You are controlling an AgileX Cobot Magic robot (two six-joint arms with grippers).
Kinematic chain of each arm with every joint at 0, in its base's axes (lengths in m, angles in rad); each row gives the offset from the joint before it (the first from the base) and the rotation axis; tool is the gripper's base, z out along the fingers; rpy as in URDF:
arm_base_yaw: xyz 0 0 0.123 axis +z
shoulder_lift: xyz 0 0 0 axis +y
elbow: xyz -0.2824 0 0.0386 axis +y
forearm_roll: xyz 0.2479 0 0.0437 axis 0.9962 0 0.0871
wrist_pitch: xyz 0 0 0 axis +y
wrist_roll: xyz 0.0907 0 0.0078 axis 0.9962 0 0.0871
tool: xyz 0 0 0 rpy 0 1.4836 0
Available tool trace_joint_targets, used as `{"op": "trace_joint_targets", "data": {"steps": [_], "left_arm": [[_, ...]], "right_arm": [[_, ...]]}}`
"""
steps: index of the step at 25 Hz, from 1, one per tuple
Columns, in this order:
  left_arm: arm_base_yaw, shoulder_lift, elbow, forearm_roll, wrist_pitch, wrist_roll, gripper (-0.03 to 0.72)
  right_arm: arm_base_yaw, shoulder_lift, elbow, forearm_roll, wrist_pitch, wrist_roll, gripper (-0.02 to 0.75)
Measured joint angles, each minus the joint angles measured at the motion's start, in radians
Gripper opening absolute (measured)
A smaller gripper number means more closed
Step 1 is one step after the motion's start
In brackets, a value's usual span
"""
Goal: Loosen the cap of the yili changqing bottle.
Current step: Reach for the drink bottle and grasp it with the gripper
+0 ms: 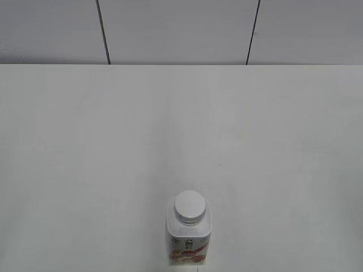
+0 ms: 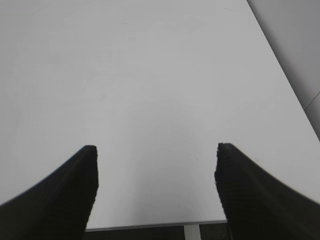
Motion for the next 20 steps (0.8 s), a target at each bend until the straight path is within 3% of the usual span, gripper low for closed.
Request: {"op": "trace_joint_targets", "data": {"steps": [6,8,14,20], "left_arm": [[0.000,0.000,0.000,0.002,0.000,0.003,0.250],[0.000,0.000,0.000,-0.009,0.000,0.026,0.294],[0.000,0.000,0.000,-0.012,-0.006,0.058,0.561],[0.000,0.000,-0.013,-0.001,-0.057,0.109,0.575]], "right_arm": [[0.000,0.000,0.000,0.000,0.000,0.000,0.577],[0.000,0.000,0.000,0.000,0.000,0.000,0.577],[0.000,0.000,0.000,0.000,0.000,0.000,0.577],[0.000,0.000,0.000,0.000,0.000,0.000,0.577]]}}
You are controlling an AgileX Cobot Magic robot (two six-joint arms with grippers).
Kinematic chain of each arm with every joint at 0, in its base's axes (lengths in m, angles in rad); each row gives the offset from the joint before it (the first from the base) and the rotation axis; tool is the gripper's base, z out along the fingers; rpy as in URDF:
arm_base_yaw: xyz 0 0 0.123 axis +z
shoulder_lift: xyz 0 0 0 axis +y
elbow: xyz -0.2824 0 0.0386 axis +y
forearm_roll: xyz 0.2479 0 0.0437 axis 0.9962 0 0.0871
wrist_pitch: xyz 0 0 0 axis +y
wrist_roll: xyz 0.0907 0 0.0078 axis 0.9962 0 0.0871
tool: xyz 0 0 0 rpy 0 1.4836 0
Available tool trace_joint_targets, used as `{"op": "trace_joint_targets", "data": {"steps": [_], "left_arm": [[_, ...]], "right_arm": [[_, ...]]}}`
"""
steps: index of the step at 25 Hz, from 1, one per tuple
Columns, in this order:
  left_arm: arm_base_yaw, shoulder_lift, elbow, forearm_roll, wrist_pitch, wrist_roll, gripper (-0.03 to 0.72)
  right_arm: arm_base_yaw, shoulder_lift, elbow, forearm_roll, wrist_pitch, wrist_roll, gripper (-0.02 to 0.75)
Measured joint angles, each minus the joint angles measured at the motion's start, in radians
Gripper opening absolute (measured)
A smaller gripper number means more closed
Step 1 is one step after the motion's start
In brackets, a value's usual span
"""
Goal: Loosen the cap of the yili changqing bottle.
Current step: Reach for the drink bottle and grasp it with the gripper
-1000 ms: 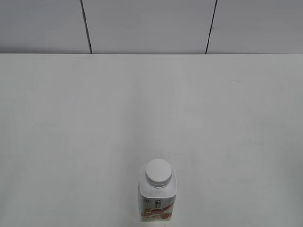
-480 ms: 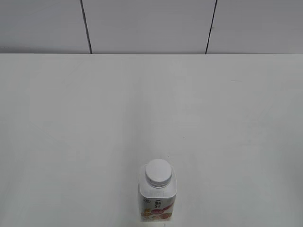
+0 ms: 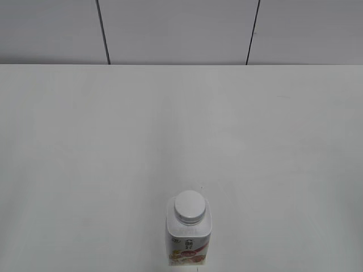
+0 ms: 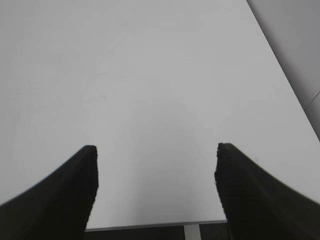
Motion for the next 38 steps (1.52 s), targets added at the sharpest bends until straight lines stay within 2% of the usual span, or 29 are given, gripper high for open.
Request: {"op": "trace_joint_targets", "data": {"steps": [6,15,26,31,34,38], "left_arm": [[0.000,0.040,0.033,0.000,-0.256,0.016,0.573],[0.000,0.285,0.232,0.003,-0.799,0.018,0.563],[0.000,0.635,0.246,0.045,-1.126,0.019,0.533],[0.000,0.883,0.246,0.049,-1.359,0.016,0.532],[0.000,1.043,0.246,0.084,-1.486,-0.023,0.531],[0.000,1.195,0.246,0.236,-1.665,-0.164,0.531]], "right_arm": [[0.000,0.000,0.000,0.000,0.000,0.000,0.577],[0.000,0.000,0.000,0.000,0.000,0.000,0.577],[0.000,0.000,0.000,0.000,0.000,0.000,0.577],[0.000,0.000,0.000,0.000,0.000,0.000,0.577],[0.000,0.000,0.000,0.000,0.000,0.000,0.577],[0.000,0.000,0.000,0.000,0.000,0.000,0.577]]}}
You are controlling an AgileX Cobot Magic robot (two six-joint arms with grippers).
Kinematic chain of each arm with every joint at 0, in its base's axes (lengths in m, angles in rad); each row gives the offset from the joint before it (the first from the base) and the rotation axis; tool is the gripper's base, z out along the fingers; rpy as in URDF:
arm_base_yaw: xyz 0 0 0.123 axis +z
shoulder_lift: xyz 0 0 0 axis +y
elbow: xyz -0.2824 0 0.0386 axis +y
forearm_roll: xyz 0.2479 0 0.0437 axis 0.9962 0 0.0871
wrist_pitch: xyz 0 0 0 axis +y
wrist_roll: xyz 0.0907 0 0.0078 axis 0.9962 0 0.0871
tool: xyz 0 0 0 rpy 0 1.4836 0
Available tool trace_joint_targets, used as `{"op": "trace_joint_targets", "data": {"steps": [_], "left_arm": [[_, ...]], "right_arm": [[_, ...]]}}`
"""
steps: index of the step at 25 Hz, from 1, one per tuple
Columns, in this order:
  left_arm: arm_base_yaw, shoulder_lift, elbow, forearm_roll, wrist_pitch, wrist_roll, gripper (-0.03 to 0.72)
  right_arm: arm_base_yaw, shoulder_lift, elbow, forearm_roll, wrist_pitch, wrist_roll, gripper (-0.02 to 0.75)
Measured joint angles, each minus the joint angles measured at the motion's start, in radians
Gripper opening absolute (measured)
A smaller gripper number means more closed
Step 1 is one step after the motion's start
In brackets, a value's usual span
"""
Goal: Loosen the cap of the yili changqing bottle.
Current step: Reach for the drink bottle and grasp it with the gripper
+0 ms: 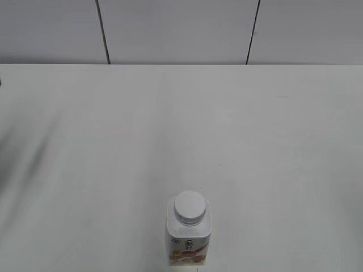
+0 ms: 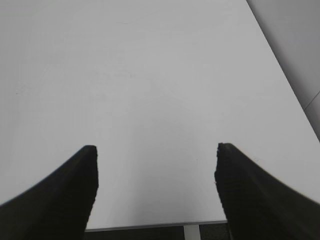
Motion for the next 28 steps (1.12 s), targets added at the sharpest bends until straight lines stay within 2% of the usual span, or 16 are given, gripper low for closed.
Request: {"op": "trace_joint_targets", "data": {"steps": [8,12,15,19,22,25,28], "left_arm": [[0.000,0.310,-0.103,0.514,-0.146,-0.315,0.531],[0.000,0.434,-0.146,0.728,-0.262,-0.394,0.502],[0.000,0.499,-0.154,0.810,-0.360,-0.422,0.452],[0.000,0.536,-0.157,0.942,-0.457,-0.425,0.432],[-0.006,0.541,-0.160,1.052,-0.456,-0.415,0.429],[-0.034,0.540,-0.160,1.086,-0.396,-0.331,0.429],[-0.047,0.542,-0.160,1.118,-0.372,-0.296,0.426]], "right_arm": [[0.000,0.000,0.000,0.000,0.000,0.000,0.577],[0.000,0.000,0.000,0.000,0.000,0.000,0.577],[0.000,0.000,0.000,0.000,0.000,0.000,0.577],[0.000,0.000,0.000,0.000,0.000,0.000,0.577],[0.000,0.000,0.000,0.000,0.000,0.000,0.577],[0.000,0.000,0.000,0.000,0.000,0.000,0.577],[0.000,0.000,0.000,0.000,0.000,0.000,0.577]]}}
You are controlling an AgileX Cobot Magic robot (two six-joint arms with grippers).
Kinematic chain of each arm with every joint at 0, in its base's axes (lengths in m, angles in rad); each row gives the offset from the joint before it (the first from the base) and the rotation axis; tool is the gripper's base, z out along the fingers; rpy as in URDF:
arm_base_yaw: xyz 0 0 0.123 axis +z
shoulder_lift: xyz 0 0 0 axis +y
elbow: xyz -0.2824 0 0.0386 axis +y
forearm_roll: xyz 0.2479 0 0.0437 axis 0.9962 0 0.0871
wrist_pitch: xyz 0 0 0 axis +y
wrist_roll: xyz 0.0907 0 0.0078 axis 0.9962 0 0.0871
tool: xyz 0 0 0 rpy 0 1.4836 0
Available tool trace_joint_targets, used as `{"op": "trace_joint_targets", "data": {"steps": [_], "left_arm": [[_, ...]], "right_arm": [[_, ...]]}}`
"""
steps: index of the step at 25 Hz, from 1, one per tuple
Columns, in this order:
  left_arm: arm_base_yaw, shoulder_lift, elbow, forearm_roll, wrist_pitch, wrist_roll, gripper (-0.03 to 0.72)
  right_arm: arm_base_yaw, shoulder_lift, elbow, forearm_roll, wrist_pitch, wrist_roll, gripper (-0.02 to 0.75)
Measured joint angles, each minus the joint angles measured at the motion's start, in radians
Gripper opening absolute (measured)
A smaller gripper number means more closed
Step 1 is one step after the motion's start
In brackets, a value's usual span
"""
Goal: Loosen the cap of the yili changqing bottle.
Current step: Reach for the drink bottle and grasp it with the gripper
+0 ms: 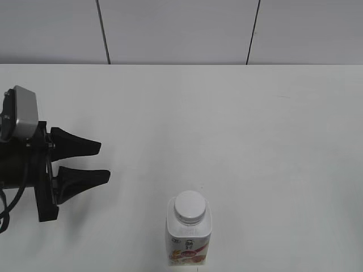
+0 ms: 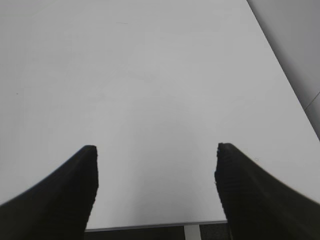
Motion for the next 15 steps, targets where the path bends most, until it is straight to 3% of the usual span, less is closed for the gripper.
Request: {"op": "trace_joint_targets", "data": {"steps": [7,15], "left_arm": [[-0.001,0.000,-0.001,0.112,-0.105,0.008,0.420],[-0.001,0.000,-0.001,0.222,-0.134,-0.062,0.519]], "right_arm": [[0.000,0.000,0.000,0.000,0.000,0.000,0.577],[0.000,0.000,0.000,0.000,0.000,0.000,0.577]]}}
